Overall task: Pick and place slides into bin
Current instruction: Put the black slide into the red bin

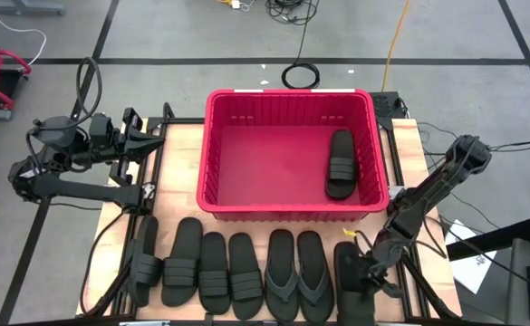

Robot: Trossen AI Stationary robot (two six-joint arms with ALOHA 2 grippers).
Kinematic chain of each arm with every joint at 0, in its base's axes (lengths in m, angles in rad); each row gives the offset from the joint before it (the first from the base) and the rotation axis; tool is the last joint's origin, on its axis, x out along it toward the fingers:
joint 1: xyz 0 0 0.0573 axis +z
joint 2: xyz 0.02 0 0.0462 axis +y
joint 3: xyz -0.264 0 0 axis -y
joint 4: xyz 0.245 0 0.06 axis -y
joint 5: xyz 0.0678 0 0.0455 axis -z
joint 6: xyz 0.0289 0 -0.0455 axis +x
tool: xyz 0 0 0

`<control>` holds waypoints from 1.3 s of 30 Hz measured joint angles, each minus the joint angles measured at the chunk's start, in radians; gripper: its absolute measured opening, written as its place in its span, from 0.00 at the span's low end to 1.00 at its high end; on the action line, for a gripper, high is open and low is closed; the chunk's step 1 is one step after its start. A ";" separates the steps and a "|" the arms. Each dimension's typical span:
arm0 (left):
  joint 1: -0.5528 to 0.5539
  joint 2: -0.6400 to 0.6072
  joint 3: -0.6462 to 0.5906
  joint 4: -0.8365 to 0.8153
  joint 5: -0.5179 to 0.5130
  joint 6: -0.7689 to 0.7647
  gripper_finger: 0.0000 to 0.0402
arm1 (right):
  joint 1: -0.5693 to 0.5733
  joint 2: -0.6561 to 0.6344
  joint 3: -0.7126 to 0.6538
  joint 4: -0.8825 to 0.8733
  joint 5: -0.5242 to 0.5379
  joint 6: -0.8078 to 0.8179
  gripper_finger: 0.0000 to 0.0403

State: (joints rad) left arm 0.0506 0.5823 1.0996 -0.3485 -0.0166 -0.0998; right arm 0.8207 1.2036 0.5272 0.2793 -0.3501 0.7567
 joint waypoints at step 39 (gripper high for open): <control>0.000 0.000 0.000 -0.007 0.052 0.088 0.05 | -0.768 -0.082 1.344 -1.623 0.656 -0.806 0.01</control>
State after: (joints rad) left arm 0.0505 0.5823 1.0996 -0.3553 0.0350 -0.0120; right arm 0.0522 1.1213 1.8713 -1.3433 0.3056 -0.0492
